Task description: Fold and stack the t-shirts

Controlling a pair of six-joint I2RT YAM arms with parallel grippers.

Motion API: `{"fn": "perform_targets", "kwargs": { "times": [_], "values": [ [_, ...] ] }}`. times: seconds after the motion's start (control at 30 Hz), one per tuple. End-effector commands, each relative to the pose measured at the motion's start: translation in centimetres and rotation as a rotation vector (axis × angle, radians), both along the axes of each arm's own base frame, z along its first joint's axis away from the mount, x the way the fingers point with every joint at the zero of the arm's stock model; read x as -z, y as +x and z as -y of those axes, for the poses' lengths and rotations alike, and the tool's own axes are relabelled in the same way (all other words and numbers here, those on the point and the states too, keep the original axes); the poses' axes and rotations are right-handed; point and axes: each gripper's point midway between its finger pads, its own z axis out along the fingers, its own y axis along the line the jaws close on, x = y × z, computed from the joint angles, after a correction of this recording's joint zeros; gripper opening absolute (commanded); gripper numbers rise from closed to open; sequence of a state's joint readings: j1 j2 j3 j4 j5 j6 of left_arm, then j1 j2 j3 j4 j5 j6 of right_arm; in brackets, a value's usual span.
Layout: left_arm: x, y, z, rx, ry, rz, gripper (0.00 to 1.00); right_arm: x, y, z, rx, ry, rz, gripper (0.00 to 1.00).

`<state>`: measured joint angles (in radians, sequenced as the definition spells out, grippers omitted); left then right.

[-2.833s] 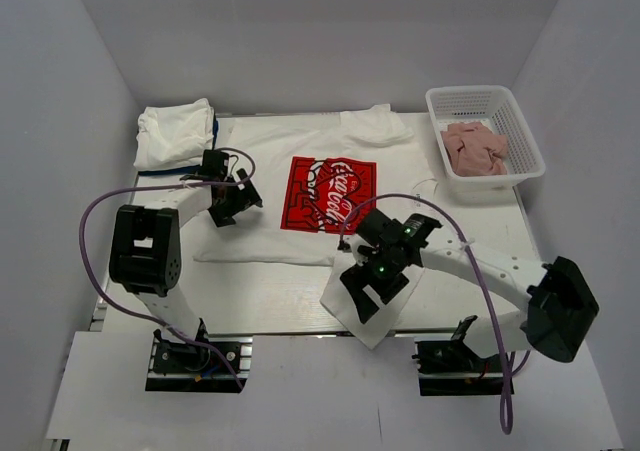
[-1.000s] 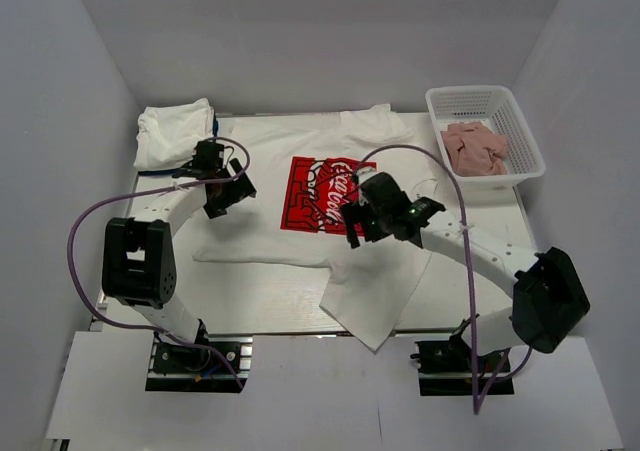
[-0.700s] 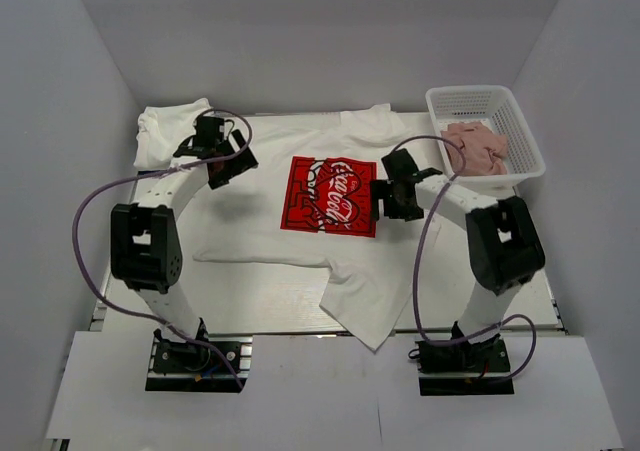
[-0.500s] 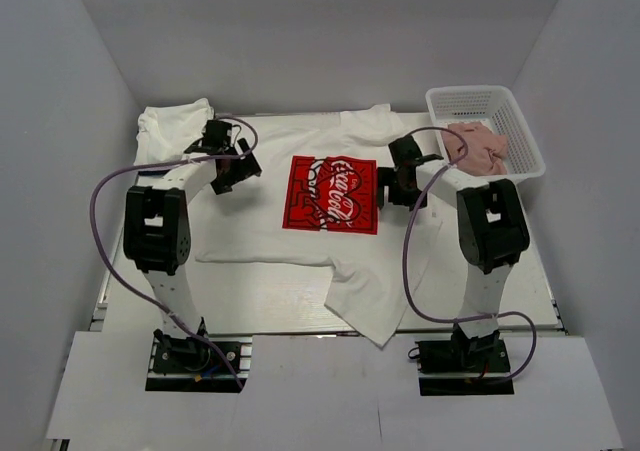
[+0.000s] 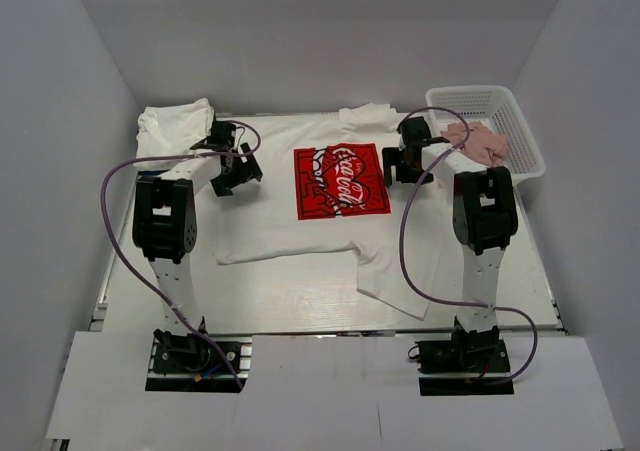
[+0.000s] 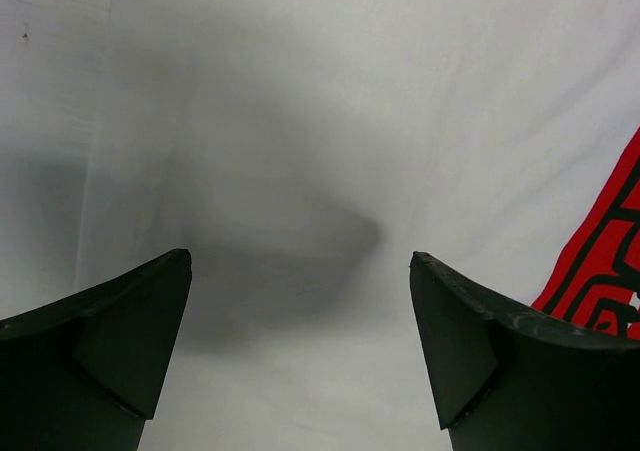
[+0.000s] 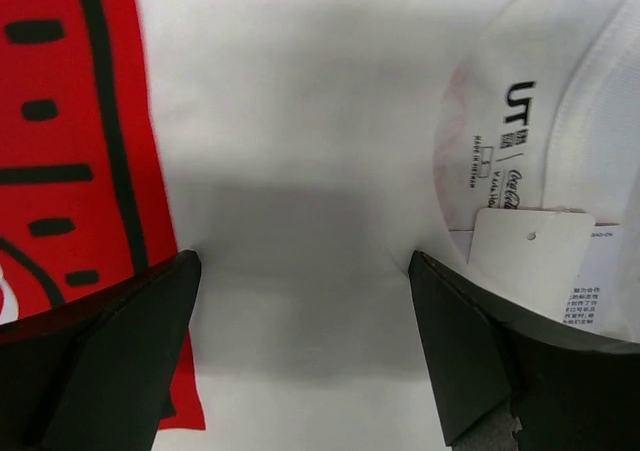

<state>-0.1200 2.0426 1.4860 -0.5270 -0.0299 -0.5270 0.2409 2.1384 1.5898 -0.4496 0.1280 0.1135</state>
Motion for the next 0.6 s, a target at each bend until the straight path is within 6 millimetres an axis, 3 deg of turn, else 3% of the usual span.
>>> {"fn": "perform_targets", "kwargs": {
  "times": [0.0,0.03,0.07,0.1,0.13,0.2,0.23,0.27,0.3,0.33,0.37,0.4,0.43,0.47,0.53,0.57],
  "values": [
    [-4.3,0.9,0.2,0.011,0.001,0.087,1.00,-3.6,0.2,-2.4,-0.160,0.043,0.054,0.90],
    [-4.9,0.7,0.2,0.010,-0.001,0.097,1.00,-4.5,0.1,-2.9,-0.177,0.062,0.070,0.90],
    [-5.8,0.4,0.4,0.019,-0.015,0.107,1.00,-6.8,-0.7,-4.9,-0.233,0.129,0.102,0.90],
    [-7.2,-0.5,0.3,0.019,-0.016,0.122,1.00,-7.4,-1.3,-5.9,-0.259,0.141,0.116,0.90],
    [-8.1,-1.0,0.3,0.019,-0.018,0.131,1.00,-10.3,-2.1,-6.7,-0.285,0.160,0.177,0.90],
    [-8.4,-3.2,-0.7,-0.014,0.012,0.112,1.00,-10.8,-3.6,-7.6,-0.315,0.173,0.185,0.90],
    [-10.2,-4.1,-0.9,-0.036,0.007,0.144,1.00,-13.7,-4.5,-8.6,-0.335,0.196,0.248,0.90],
    [-10.4,-5.2,-1.2,-0.069,0.002,0.137,1.00,-12.3,-6.1,-8.5,-0.316,0.205,0.207,0.90],
    [-9.1,-7.5,-1.4,-0.086,0.001,0.071,1.00,-12.7,-6.5,-8.8,-0.284,0.233,0.216,0.90],
    [-8.8,-8.8,-1.8,-0.109,0.007,0.046,1.00,-15.2,-7.3,-8.7,-0.261,0.246,0.277,0.90],
    [-9.6,-10.2,-2.0,-0.146,-0.004,0.051,1.00,-12.8,-9.1,-8.2,-0.173,0.280,0.210,0.90],
    [-7.8,-13.2,-2.5,-0.173,0.012,-0.041,1.00,-14.0,-9.7,-7.7,-0.131,0.297,0.241,0.90],
    [-7.4,-14.6,-3.1,-0.230,0.007,-0.066,1.00,-12.2,-12.0,-6.8,-0.096,0.295,0.200,0.90],
    [-5.8,-16.9,-3.5,-0.263,0.021,-0.124,1.00,-12.0,-12.8,-6.7,-0.027,0.341,0.182,0.90],
    [-5.9,-19.0,-4.1,-0.307,0.026,-0.116,1.00,-11.6,-15.2,-4.6,0.054,0.327,0.198,0.90],
    [-4.6,-20.6,-4.4,-0.332,0.034,-0.149,1.00,-12.5,-16.0,-4.2,0.095,0.355,0.217,0.90]
  ]
}}
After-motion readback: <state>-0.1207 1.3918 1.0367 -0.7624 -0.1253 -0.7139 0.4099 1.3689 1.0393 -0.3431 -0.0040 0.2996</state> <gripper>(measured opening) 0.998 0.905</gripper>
